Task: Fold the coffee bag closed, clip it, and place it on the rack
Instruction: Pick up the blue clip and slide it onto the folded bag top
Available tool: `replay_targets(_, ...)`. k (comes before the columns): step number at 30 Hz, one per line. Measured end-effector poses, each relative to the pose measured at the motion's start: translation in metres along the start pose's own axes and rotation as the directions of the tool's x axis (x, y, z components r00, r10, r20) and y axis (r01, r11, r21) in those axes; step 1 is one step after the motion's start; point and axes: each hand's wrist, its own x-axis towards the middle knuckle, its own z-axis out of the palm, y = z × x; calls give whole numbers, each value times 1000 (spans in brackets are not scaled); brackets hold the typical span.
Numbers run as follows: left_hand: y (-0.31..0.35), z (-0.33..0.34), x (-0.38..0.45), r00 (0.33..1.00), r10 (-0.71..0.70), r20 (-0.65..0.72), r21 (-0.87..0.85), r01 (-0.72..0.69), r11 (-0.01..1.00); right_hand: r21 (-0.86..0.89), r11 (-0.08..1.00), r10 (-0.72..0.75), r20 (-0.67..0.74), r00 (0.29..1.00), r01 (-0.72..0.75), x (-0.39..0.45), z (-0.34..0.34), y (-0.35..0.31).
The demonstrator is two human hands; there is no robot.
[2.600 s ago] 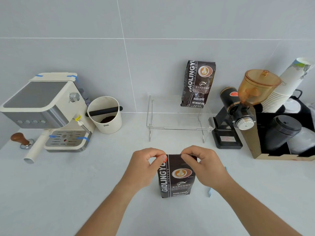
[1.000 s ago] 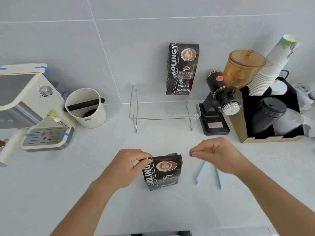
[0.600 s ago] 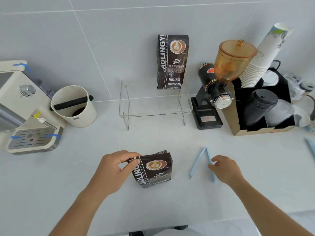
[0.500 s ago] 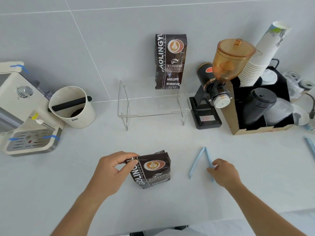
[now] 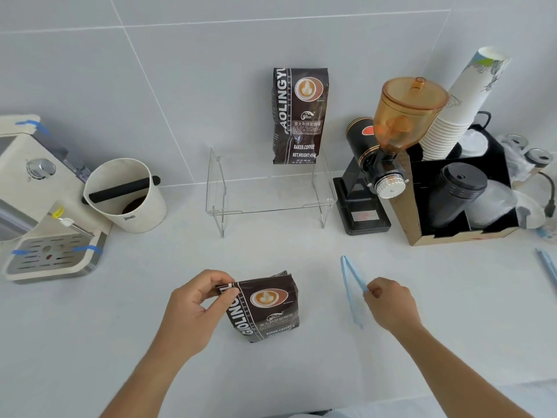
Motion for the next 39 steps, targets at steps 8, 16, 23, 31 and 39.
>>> replay_targets(8,-1,-3,4,997,-57,49,-178,65,982,244,934,-246,-92,965,261,-26,-48,-63)
replay_targets(16,9,0,19,993,-61,99,-240,83,967,297,780,-563,-50,825,551,-55,-77,-132)
replay_targets(23,11,-4,19,992,-106,68,-295,121,948,191,711,-702,126,701,677,-54,-61,-168)
replay_targets(31,-1,-3,12,998,-61,1,-280,59,958,111,688,-721,219,658,717,-52,-48,-186)
replay_targets(39,-13,4,10,997,-34,-75,-331,8,944,104,702,-699,288,654,704,-51,-48,-188)
